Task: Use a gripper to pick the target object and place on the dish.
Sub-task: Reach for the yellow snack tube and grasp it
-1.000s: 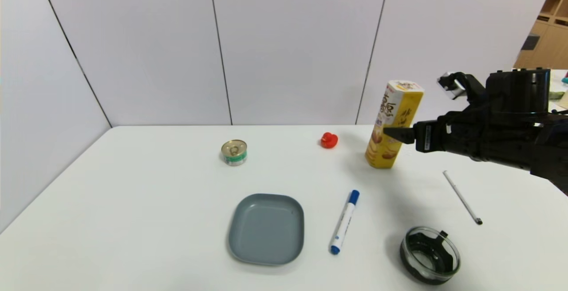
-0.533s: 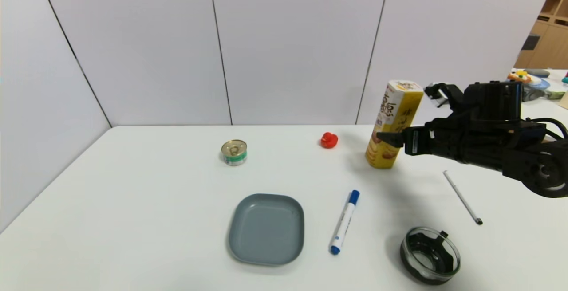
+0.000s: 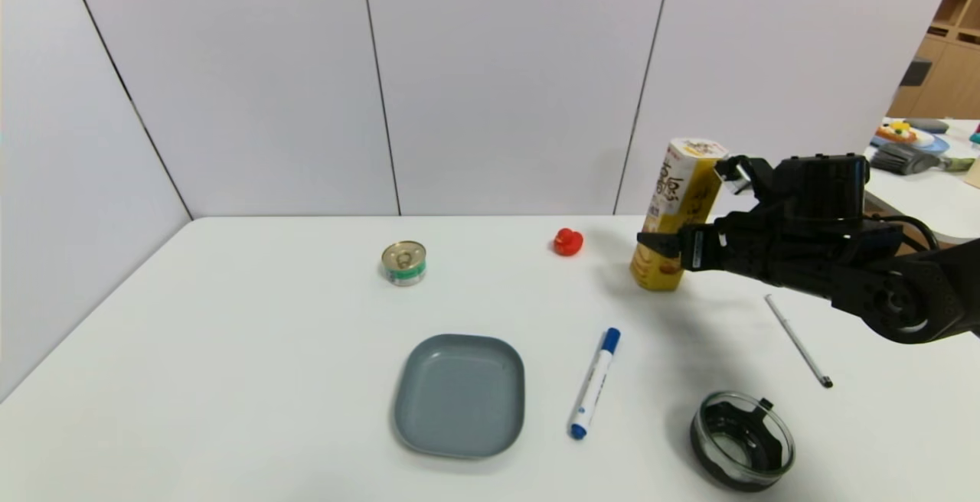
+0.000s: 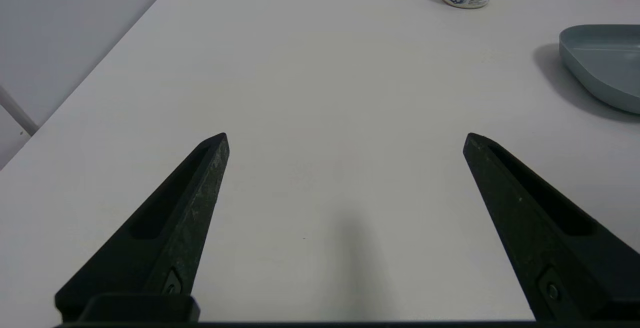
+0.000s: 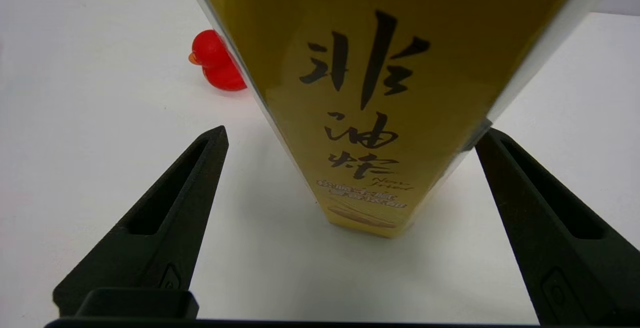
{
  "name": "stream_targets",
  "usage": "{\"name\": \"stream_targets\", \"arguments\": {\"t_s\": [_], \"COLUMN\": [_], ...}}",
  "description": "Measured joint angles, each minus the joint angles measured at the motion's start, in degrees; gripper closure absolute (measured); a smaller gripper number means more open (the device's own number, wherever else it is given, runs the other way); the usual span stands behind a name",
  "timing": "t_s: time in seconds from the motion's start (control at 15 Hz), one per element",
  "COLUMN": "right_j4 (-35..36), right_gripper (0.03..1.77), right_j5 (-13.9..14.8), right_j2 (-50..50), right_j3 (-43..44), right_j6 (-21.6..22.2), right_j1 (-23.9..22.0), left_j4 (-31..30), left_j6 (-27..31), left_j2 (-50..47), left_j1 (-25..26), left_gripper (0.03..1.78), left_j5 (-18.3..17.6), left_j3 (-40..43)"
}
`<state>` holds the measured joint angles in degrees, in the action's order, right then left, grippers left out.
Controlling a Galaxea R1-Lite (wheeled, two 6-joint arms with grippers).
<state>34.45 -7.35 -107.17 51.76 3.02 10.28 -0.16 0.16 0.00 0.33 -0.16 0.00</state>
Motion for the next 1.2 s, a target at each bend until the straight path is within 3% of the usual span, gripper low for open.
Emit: {"name": "stream_targets", "arguments": {"t_s": [0.4,1.2], "right_j4": [6.45,14.56], "right_gripper": [0.09,0.09], "right_j5": [0.46,4.71], "right_j2": [-2.84,-7.28], "right_j3": [-0.24,1.38], "right_j6": [2.68,4.58], "right_j1": [1.21,0.9], "left_j4": [0.0,0.0], "left_j6": [0.05,0.02], "left_j2": [0.0,0.0], "left_j1": [0.0,-0.02], "left_gripper": [0.12,0.12], "left_j5": [-0.02,-0.02], "left_j3": [0.0,0.0]}}
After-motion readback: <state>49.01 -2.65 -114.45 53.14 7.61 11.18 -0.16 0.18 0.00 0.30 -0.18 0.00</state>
